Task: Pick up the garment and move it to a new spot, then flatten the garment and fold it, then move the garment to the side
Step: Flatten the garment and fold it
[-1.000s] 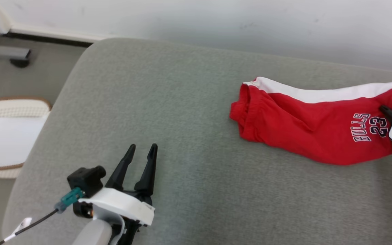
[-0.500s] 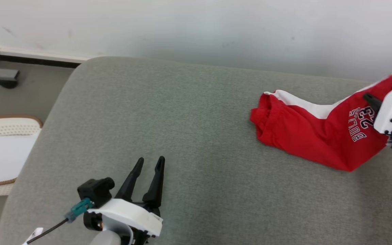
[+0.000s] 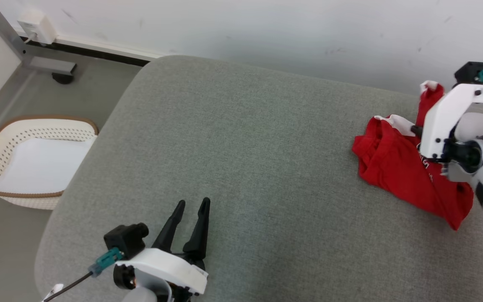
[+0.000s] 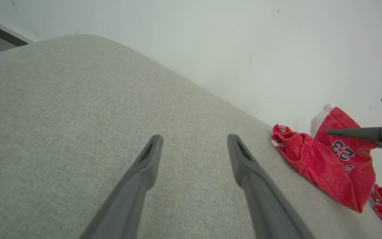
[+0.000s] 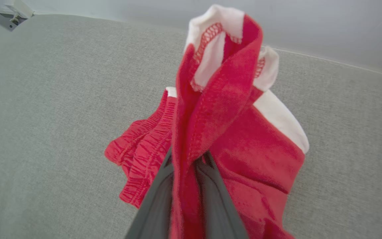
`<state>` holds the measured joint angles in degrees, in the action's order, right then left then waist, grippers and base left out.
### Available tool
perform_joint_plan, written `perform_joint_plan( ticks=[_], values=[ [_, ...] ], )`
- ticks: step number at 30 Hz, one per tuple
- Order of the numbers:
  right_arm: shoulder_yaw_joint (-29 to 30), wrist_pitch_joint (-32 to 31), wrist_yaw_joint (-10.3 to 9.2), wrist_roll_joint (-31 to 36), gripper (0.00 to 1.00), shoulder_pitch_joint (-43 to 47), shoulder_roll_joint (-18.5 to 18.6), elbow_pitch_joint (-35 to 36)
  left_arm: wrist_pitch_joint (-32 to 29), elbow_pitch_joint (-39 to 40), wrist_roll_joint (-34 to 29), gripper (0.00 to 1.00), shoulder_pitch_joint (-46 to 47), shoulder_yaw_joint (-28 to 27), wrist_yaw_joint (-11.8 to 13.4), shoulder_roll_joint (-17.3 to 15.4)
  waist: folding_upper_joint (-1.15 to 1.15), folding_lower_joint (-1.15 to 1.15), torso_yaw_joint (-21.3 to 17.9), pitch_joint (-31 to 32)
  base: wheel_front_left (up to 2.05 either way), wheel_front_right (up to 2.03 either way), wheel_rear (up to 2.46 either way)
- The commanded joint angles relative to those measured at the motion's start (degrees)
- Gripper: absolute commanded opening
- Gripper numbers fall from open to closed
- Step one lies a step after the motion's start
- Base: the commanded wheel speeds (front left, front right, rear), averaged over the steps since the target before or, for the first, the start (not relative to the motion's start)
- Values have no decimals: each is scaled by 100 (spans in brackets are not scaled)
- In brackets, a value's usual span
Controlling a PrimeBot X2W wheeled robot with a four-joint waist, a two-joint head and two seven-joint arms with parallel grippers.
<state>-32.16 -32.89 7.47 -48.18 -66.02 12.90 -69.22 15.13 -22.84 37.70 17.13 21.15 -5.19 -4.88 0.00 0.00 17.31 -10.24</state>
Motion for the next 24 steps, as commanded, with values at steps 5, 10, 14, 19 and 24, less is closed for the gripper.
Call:
perform_joint_plan(
  ticks=[5, 10, 14, 19, 24],
  values=[
    [71, 196, 0, -137, 100, 98, -379, 13, -4, -85, -72, 100, -40, -120, -50, 44, 0, 0, -68, 63, 0, 0, 0],
    [60, 731, 0, -525, 100, 453, -437, 989, -4, -40, -199, 100, -100, -316, -68, 7, 0, 0, -368, 226, 0, 0, 0],
    [-67, 1499, 0, -776, 100, 867, -158, 1970, -4, 41, -338, 100, -176, -464, -57, -34, 0, 0, -637, 409, 0, 0, 0],
    [-30, 2484, 0, -792, 100, 1349, 430, 2477, -4, 143, -486, 100, -305, -569, -37, -54, 0, 0, -911, 601, 0, 0, 0],
    [227, 3296, 0, -699, 100, 1886, 812, 2270, -4, 205, -592, 100, -406, -607, -41, -42, 0, 0, -1006, 671, 0, 0, 0]
  ],
)
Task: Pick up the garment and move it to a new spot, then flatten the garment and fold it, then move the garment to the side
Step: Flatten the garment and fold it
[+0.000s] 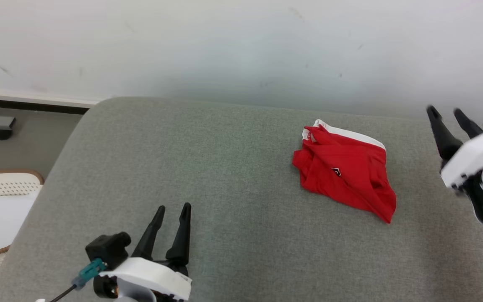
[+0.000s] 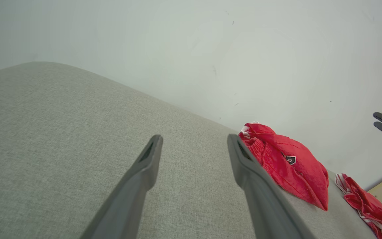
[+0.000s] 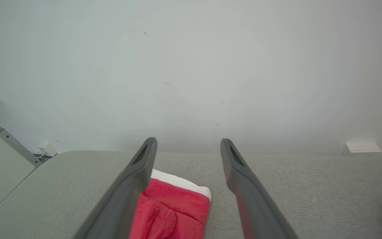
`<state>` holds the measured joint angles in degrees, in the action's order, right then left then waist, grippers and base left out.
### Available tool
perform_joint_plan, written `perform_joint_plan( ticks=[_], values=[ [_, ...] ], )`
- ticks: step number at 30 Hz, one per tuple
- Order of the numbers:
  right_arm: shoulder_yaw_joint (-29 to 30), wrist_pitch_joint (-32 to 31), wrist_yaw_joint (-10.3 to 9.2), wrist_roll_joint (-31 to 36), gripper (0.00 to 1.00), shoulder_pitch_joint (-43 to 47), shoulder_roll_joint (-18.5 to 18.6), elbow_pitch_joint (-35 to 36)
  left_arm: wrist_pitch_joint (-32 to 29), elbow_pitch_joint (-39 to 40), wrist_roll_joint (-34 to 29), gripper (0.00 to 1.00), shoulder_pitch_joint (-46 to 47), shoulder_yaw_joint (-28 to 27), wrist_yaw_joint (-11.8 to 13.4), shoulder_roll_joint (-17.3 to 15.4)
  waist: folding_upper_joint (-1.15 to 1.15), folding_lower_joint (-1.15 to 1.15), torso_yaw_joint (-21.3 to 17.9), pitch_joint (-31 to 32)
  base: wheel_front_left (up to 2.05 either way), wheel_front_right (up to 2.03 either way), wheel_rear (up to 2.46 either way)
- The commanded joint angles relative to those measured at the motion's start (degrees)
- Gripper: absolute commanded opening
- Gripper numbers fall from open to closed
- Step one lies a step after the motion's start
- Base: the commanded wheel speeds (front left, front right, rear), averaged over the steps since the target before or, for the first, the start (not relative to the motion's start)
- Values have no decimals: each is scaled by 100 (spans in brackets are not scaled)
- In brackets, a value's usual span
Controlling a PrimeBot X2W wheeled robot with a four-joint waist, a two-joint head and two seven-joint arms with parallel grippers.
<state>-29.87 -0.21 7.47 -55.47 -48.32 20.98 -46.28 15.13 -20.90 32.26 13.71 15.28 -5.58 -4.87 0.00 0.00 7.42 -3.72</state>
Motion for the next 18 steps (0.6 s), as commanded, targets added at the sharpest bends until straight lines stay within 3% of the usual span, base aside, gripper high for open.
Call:
perform_joint_plan(
  ticks=[1, 5, 6, 7, 8, 18],
  values=[
    [41, 143, 0, 86, 100, 221, 49, -128, -4, 13, -66, 100, -78, -16, -8, -41, 0, 0, -13, 20, 0, 0, 0],
    [145, 329, 0, 172, 100, 516, 28, -570, -5, -4, -88, 100, -110, -15, -13, -81, 0, 0, 32, -18, 0, 0, 0],
    [166, 331, 0, 167, 56, 541, -5, -673, -6, -12, -88, 100, -98, -12, -15, -89, 0, 0, 55, -42, 0, 0, 0],
    [173, 293, 0, 158, 35, 574, -24, -763, -10, -14, -91, 100, -75, 10, -22, -81, 0, 0, 94, -68, 0, 0, 0],
    [147, 228, 0, 135, 0, 603, -79, -817, -10, -13, -87, 100, -49, 12, -25, -80, 0, 0, 129, -94, 0, 0, 0],
    [93, -394, 0, -66, 0, 514, -417, -1539, -17, -122, -41, 100, 81, 9, -23, -132, 0, 0, 603, -290, 0, 0, 0]
  ],
)
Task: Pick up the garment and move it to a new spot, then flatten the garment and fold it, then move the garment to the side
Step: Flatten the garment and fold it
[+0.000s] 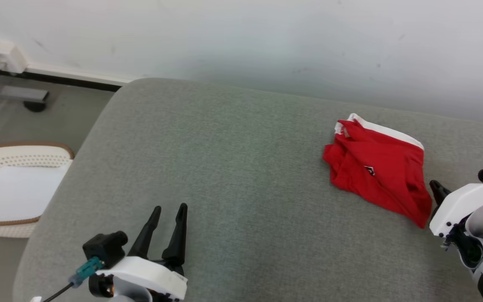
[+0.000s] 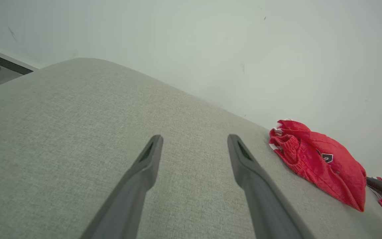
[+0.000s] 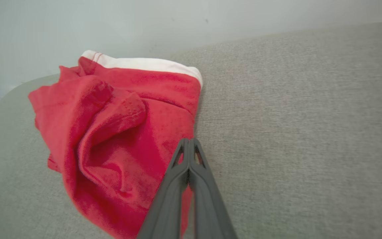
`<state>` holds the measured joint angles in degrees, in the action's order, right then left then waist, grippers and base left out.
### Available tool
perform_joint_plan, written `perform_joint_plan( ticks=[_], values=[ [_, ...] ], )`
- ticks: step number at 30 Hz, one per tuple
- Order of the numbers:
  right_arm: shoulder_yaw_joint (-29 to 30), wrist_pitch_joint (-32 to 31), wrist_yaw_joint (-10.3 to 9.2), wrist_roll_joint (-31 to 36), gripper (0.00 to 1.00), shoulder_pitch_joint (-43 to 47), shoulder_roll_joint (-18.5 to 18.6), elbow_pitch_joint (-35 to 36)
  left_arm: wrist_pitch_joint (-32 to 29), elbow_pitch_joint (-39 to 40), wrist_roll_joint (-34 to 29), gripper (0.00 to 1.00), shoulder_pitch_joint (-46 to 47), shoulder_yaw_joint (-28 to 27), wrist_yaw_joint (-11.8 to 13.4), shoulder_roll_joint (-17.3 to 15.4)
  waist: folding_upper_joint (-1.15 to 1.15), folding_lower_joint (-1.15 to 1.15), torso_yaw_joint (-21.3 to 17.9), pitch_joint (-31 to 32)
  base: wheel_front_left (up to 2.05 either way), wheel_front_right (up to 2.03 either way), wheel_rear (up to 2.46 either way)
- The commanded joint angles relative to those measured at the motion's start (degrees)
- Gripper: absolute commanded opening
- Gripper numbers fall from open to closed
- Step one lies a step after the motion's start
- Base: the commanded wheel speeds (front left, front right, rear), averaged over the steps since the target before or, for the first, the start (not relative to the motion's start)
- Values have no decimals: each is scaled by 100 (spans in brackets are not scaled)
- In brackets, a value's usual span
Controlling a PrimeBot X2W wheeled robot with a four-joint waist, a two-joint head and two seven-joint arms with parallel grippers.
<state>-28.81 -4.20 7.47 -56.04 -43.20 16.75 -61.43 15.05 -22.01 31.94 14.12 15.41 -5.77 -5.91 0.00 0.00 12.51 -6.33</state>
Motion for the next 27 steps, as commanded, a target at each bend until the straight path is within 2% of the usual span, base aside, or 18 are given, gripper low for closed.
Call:
perform_joint_plan(
  ticks=[1, 8, 15, 22, 27],
  values=[
    [-38, 24, 0, -22, 0, 39, -15, -10, -8, -23, 2, 100, 45, -8, -6, -26, 0, 0, 143, -30, 0, 0, 0],
    [-307, 145, 0, -114, 0, 234, -194, 409, -1, -77, 27, 100, 43, 5, -24, 12, 0, 0, 333, -29, 0, 0, 0],
    [-1114, 453, 0, -36, 0, 501, -271, 1309, 5, -124, 28, 100, 21, -15, -38, 37, 0, 0, 396, -7, 0, 0, 0],
    [-1776, 921, 0, -213, 0, 583, -199, 1993, 6, -83, -13, 100, 6, -103, -19, 38, 0, 0, 186, 45, 0, 0, 0],
    [-1825, 1608, 0, -147, 0, 437, 51, 2335, 5, 69, -137, 100, -32, -225, -6, 2, 0, 0, -104, 139, 0, 0, 0]
  ],
)
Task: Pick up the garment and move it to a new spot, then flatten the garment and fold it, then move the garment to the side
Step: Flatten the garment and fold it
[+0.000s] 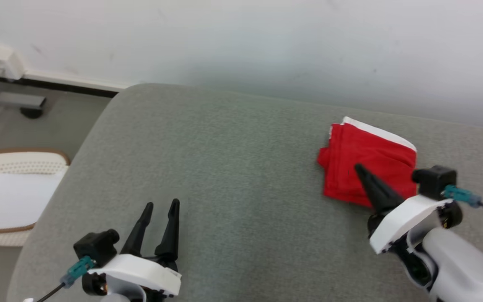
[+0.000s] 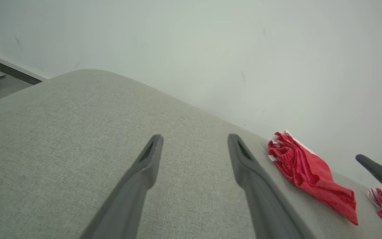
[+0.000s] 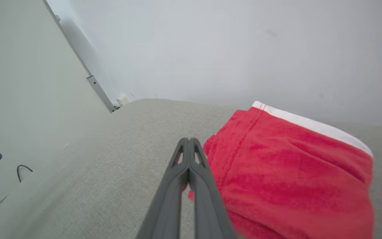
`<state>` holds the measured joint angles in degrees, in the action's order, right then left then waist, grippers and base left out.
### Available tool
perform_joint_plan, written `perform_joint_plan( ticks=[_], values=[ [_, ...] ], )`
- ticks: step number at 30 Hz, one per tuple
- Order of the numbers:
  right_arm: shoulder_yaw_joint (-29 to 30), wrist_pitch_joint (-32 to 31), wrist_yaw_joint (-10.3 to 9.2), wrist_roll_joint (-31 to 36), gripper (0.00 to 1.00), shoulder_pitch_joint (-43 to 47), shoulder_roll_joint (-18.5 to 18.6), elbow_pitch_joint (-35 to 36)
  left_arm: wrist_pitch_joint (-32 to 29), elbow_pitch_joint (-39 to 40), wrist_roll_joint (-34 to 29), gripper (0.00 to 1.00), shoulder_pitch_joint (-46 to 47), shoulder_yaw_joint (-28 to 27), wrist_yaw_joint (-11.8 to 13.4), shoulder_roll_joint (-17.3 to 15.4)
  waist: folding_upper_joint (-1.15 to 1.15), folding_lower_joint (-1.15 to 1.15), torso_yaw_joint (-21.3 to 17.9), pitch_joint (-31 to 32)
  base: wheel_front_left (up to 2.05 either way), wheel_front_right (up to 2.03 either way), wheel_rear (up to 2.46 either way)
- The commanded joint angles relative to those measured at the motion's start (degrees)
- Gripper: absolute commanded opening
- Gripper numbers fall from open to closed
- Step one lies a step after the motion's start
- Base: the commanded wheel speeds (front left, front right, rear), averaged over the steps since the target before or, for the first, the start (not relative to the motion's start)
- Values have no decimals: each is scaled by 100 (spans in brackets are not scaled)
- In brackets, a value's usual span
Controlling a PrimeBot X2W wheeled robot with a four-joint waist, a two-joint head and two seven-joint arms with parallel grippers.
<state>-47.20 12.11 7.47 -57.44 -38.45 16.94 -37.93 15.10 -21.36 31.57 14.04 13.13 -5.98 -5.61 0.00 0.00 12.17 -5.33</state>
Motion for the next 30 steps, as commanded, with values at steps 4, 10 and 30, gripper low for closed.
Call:
perform_joint_plan(
  ticks=[4, 10, 30],
  values=[
    [172, 231, 0, 233, 100, -52, 292, 224, -2, 131, -178, 100, -72, -91, 22, -62, 0, 0, -333, 106, 0, 0, 0],
    [937, 302, 0, 1074, 100, 171, 607, 658, -1, 511, -589, 100, -117, -316, 27, -113, 0, 0, -772, 137, 0, 0, 0],
    [4061, 304, -1, 3486, 100, 3194, -504, 3085, -2, 936, -1840, 100, -696, -1151, -137, 99, 0, 0, -1306, 241, 0, 0, 0]
  ],
)
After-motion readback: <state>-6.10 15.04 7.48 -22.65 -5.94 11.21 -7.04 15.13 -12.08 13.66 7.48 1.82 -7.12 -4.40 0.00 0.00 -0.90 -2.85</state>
